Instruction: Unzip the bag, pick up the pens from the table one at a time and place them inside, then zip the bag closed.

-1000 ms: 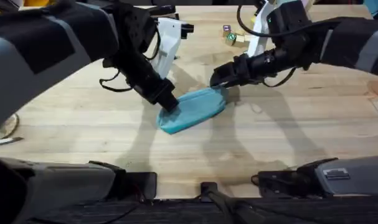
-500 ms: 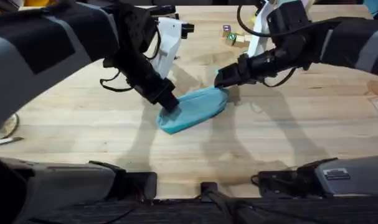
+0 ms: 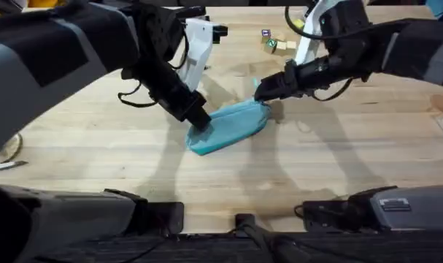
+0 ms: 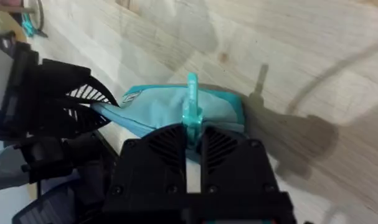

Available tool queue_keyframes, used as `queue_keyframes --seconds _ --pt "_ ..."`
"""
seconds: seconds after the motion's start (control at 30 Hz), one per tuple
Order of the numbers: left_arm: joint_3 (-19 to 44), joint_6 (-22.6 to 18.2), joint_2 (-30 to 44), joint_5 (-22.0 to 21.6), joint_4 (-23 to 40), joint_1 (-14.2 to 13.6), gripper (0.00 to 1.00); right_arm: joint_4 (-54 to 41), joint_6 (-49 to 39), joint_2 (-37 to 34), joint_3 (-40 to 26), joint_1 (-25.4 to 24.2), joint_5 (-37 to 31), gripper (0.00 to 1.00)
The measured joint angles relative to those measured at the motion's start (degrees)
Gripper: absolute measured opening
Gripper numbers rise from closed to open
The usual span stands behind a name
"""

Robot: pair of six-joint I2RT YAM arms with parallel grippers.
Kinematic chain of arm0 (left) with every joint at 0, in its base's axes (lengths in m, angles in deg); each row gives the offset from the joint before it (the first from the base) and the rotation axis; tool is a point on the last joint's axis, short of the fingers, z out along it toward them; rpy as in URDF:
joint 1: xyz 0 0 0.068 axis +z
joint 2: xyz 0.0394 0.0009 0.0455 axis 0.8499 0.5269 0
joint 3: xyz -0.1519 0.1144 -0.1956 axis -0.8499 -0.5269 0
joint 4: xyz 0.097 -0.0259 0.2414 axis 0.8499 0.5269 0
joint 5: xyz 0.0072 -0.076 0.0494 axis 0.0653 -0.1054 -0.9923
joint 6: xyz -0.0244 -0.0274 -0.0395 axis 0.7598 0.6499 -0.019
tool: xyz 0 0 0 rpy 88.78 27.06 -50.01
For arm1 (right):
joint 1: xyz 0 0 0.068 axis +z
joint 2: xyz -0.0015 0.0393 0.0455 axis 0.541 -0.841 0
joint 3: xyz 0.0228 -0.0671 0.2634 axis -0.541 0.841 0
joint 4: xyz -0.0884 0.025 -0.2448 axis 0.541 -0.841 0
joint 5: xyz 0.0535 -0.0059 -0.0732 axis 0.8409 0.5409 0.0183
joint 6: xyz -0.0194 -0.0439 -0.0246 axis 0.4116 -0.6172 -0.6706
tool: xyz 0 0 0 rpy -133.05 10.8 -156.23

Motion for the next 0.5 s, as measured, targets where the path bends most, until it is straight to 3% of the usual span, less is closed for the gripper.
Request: queue_keyframes --seconds 0.33,0.5 --pt "0.00 0.02 0.00 0.64 -0.51 0.00 0.043 -0.32 -0.04 4.24 -0.55 -0.41 -0.77 0.121" --pt "0.00 0.02 -0.01 0.60 -0.38 0.00 0.043 -0.59 -0.02 5.78 -0.55 -0.51 -0.95 0.044"
